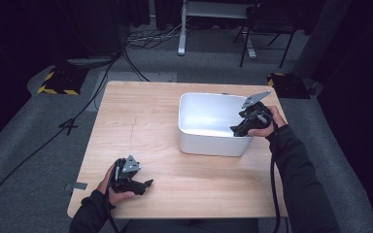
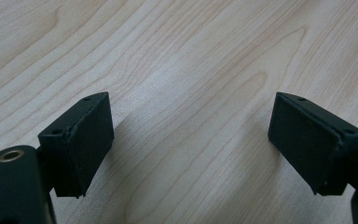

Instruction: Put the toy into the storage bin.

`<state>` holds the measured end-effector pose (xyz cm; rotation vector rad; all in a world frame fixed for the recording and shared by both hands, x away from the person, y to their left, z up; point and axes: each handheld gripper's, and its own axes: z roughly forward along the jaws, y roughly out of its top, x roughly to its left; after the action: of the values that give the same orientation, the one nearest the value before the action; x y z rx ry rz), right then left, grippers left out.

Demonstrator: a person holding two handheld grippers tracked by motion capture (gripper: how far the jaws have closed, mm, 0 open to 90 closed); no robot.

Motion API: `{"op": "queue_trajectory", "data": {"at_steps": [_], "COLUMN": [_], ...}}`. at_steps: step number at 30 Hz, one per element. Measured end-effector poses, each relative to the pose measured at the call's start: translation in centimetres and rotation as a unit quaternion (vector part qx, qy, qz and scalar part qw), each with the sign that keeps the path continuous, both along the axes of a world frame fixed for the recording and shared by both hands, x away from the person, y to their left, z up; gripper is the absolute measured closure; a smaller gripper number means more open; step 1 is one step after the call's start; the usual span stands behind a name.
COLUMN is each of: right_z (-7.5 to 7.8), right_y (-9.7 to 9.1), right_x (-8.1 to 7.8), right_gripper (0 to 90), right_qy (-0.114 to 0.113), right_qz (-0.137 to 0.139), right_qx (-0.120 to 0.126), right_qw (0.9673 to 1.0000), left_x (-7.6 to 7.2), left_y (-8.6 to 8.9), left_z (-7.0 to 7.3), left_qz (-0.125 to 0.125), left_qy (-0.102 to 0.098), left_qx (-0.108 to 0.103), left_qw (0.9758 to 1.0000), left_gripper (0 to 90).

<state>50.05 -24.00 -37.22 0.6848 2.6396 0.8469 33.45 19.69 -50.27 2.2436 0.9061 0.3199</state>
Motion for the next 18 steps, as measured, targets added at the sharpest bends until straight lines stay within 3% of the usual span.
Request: {"op": "queue_trajectory", "data": {"at_steps": [18], "right_z": [-0.03], "right_y": [-0.54], "right_x": [-0.17], "right_gripper": [24.2], "right_qy": [0.009], "right_qz": [-0.002], "right_qx": [-0.027], "right_qw": [0.9996], "left_x": [0.00], "left_y": [0.00], "left_z": [0.00], "left_qz": [0.000], "left_qy": [0.000], "left_qx": [0.000], "left_qw": [1.0000], "left_gripper": [14.4]}}
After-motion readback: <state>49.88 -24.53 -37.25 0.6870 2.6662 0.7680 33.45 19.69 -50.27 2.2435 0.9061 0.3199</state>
